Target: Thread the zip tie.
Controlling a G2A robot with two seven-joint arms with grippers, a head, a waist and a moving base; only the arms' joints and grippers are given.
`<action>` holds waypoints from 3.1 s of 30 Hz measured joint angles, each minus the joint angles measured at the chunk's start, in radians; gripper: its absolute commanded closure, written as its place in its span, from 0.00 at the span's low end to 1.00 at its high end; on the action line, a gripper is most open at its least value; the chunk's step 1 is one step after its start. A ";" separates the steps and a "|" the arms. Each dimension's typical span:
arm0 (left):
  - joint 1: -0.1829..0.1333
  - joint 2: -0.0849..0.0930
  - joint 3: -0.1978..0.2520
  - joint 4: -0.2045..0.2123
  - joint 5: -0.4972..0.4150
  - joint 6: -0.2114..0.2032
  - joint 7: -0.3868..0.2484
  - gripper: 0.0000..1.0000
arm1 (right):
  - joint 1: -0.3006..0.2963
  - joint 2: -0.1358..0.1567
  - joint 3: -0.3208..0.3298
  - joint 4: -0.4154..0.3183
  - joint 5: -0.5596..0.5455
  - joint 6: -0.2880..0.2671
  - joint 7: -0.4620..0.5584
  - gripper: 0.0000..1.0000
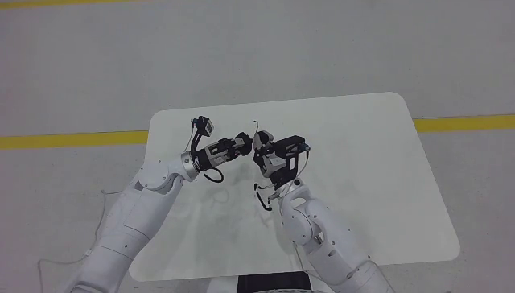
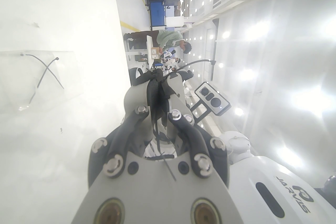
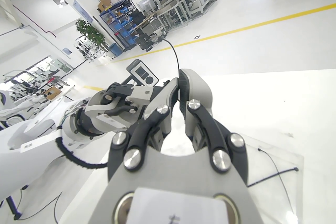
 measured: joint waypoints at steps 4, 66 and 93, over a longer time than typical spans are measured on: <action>0.000 0.000 0.000 0.000 0.000 0.000 0.000 1.00 | -0.001 0.001 0.005 0.001 0.003 0.000 -0.004 1.00; 0.000 0.000 0.000 0.000 0.000 0.000 0.000 1.00 | -0.069 0.029 0.099 -0.017 0.185 -0.199 0.065 0.00; 0.018 0.022 -0.115 0.081 -0.300 -0.011 -0.490 1.00 | -0.056 0.069 0.217 -0.010 0.972 -0.364 0.641 0.00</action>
